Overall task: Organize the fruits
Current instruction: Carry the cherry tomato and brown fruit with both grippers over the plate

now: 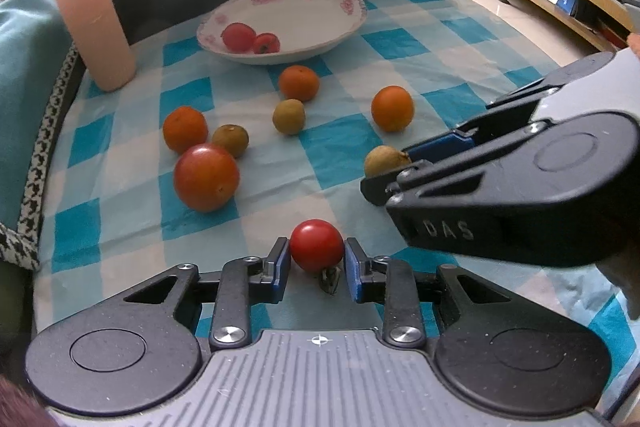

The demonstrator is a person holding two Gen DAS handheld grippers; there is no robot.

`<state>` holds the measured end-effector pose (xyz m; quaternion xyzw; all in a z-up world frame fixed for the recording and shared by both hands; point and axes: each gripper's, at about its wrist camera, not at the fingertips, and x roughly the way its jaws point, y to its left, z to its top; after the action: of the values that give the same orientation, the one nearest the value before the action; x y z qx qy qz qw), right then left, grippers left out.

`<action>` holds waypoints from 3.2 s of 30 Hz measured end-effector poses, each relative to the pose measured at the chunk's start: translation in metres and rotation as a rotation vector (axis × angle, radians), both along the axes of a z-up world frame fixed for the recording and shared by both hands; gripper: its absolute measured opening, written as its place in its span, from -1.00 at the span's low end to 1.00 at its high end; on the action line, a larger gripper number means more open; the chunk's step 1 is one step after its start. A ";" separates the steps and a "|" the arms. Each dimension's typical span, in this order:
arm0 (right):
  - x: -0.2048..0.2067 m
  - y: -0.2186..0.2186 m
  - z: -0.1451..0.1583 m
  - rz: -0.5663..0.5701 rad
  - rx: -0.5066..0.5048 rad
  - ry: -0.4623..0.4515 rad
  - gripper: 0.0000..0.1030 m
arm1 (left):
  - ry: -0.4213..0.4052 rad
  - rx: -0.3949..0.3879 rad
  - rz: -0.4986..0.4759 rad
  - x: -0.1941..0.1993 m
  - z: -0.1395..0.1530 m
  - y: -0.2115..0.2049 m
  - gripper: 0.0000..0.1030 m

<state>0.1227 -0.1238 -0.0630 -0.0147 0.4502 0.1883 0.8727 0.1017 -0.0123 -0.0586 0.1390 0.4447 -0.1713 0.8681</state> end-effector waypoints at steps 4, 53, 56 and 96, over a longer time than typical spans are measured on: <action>-0.007 -0.003 0.001 0.006 0.007 0.003 -0.17 | -0.007 0.008 0.000 0.002 -0.002 -0.001 -0.24; -0.001 -0.017 0.004 0.026 0.047 -0.015 -0.18 | 0.030 -0.076 0.000 0.029 0.017 0.013 -0.30; 0.000 -0.018 0.009 0.010 0.046 -0.027 -0.18 | 0.014 -0.085 0.007 0.033 0.023 0.012 -0.30; 0.105 -0.044 0.046 -0.132 0.091 -0.163 -0.17 | -0.122 -0.095 0.064 0.142 0.050 -0.012 -0.34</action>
<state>0.2282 -0.1674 -0.0166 0.0392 0.3685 0.1486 0.9168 0.2439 -0.0248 -0.0082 0.0935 0.3867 -0.1559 0.9041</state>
